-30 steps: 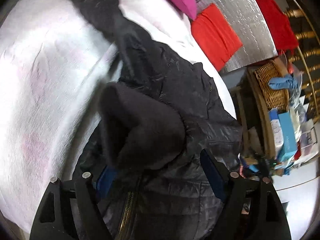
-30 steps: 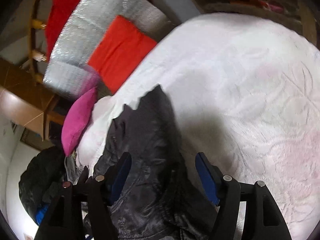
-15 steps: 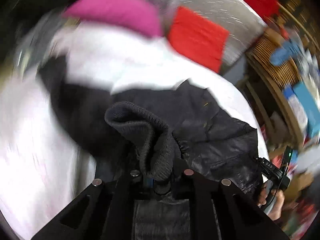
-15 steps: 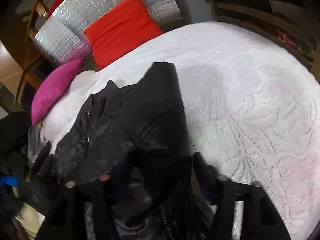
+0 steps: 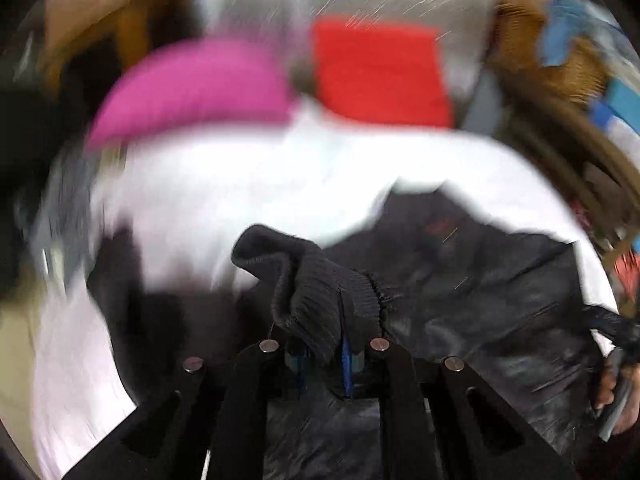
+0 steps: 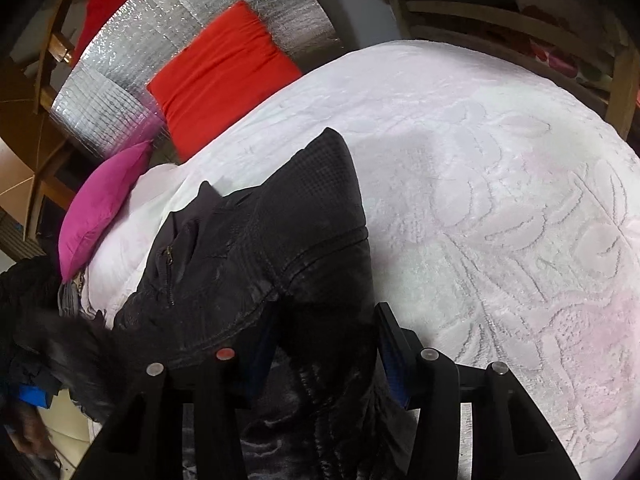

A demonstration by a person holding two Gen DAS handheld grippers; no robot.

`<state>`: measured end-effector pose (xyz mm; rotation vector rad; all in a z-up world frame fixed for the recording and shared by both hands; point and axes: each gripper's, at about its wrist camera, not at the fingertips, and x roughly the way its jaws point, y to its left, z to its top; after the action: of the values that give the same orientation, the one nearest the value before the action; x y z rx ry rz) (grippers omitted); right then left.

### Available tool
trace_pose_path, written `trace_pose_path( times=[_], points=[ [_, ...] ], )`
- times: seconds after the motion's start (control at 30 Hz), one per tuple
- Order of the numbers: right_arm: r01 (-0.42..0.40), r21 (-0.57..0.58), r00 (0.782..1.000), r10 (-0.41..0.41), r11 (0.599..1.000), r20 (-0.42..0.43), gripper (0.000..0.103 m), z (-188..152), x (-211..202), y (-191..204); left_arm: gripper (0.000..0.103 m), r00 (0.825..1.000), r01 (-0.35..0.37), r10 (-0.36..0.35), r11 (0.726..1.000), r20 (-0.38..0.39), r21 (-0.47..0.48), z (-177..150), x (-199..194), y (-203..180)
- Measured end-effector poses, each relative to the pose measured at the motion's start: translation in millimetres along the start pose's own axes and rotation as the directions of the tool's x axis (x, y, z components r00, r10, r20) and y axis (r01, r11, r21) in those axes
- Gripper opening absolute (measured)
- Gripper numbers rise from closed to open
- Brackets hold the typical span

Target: Fold large clothes

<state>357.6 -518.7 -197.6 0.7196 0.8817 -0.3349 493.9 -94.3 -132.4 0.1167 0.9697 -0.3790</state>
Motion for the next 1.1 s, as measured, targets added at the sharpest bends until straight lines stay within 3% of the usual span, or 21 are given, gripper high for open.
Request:
trace_pose_path(
  times=[0.1, 0.17, 0.33, 0.43, 0.5, 0.6, 0.7, 0.77, 0.83, 0.9, 0.97, 1.03, 1.1],
  points=[
    [-0.007, 0.007, 1.0, 0.007, 1.0, -0.007, 0.051, 0, 0, 1, 0.025, 0.995, 0.03, -0.042, 0.992, -0.093, -0.119, -32, 20, 41],
    [-0.017, 0.032, 1.0, 0.017, 0.999, -0.004, 0.051, 0, -3, -2, 0.033, 0.995, 0.069, -0.08, 0.986, -0.067, -0.152, -45, 9, 54],
    [-0.03, 0.074, 0.993, 0.021, 0.997, 0.116, 0.051, 7, -32, -11, 0.051, 0.999, 0.04, -0.038, 0.99, 0.018, -0.137, -60, -31, 57],
    [-0.113, 0.052, 0.976, 0.101, 0.992, 0.193, 0.051, 10, -51, -11, 0.053, 0.994, 0.083, -0.073, 0.989, 0.081, -0.124, -52, -41, 43],
    [-0.195, -0.015, 0.959, 0.194, 0.981, 0.207, 0.051, 8, -60, -1, 0.059, 0.99, 0.108, -0.097, 0.988, 0.106, -0.11, -45, -43, 26],
    [-0.289, -0.079, 0.944, 0.298, 0.954, 0.144, 0.051, 3, -56, 13, 0.068, 0.978, 0.172, -0.159, 0.981, 0.136, -0.093, -30, -39, -9],
    [-0.404, -0.015, 0.91, 0.404, 0.914, 0.092, 0.05, 5, -46, 5, 0.075, 0.968, 0.229, -0.218, 0.97, 0.127, -0.079, -20, -26, -40],
    [-0.465, 0.053, 0.884, 0.461, 0.884, 0.072, 0.042, 10, -35, -6, 0.075, 0.973, 0.219, -0.212, 0.973, 0.097, -0.073, -16, -7, -58],
    [-0.515, 0.14, 0.856, 0.517, 0.845, 0.027, 0.041, 8, -17, -13, 0.075, 0.98, 0.196, -0.194, 0.978, 0.036, -0.077, -18, 17, -68],
    [-0.521, 0.194, 0.846, 0.532, 0.831, -0.01, 0.041, 9, 0, -17, 0.075, 0.985, 0.166, -0.17, 0.981, -0.03, -0.102, -29, 40, -67],
    [-0.49, 0.229, 0.856, 0.514, 0.841, -0.06, 0.041, 6, 20, -15, 0.075, 0.98, 0.169, -0.181, 0.976, -0.084, -0.136, -44, 55, -61],
    [-0.38, 0.224, 0.905, 0.41, 0.898, -0.108, 0.038, 3, 32, -15, 0.075, 0.97, 0.177, -0.201, 0.969, -0.134, -0.172, -62, 69, -56],
    [-0.313, 0.212, 0.932, 0.342, 0.926, -0.122, 0.032, 5, 38, -16, 0.075, 0.969, 0.18, -0.201, 0.973, -0.143, -0.146, -77, 74, -66]
  ],
)
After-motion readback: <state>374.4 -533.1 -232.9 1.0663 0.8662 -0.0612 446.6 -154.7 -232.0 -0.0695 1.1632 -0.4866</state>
